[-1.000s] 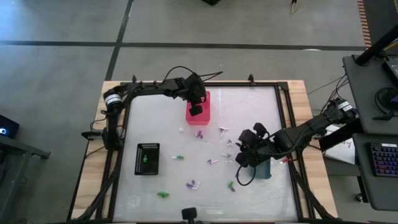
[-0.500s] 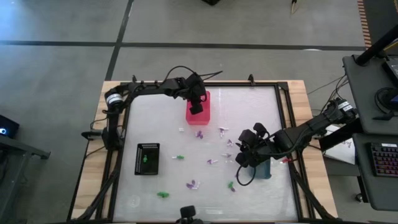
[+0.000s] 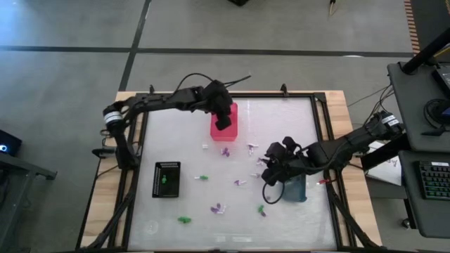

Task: Sort Halloween decoration
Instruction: Put the witch hat toy into the blue bin

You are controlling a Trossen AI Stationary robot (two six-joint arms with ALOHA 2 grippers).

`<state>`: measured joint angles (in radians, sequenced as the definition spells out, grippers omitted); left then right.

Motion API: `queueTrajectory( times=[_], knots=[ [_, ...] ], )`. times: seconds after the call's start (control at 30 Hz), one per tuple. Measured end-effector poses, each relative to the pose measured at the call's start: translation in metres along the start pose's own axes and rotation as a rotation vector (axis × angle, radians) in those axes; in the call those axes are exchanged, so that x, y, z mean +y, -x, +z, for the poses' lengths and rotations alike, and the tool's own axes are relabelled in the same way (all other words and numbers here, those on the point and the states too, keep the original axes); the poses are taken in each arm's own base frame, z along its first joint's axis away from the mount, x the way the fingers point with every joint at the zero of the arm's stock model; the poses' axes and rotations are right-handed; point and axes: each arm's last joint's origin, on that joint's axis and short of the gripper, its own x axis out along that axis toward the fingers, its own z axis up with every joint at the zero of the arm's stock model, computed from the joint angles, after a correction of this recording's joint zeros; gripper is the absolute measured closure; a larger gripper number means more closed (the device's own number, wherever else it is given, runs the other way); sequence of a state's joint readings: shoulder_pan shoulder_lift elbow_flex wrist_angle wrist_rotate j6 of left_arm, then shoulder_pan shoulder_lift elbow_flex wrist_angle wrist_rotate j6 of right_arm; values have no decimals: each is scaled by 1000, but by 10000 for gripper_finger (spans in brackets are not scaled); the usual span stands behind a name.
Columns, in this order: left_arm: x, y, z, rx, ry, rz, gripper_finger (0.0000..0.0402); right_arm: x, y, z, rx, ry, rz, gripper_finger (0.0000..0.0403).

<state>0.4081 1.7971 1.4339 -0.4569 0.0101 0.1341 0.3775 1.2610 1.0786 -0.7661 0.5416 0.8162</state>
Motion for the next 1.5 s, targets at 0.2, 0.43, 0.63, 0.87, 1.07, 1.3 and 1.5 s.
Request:
queueTrajectory(
  times=[0.2,0.43,0.63,0.87,1.07,1.3,1.5],
  knots=[
    [-41,59,6,-139,-49,-66,333,-3,-10,4,34,23,0,309],
    [-82,116,-17,-315,-17,-183,333,-4,-25,6,104,16,14,309],
    [-105,142,-45,-471,17,-293,333,-1,-41,3,167,217,23,309],
    [-115,155,-76,-528,111,-282,333,8,-63,-9,272,552,75,310],
    [-124,154,-100,-552,169,-339,333,16,-93,-25,367,716,100,309],
    [-132,150,-116,-574,201,-380,333,23,-123,-46,493,769,130,309],
    [-133,146,-119,-576,214,-365,333,23,-129,-49,510,769,123,309]
  ],
)
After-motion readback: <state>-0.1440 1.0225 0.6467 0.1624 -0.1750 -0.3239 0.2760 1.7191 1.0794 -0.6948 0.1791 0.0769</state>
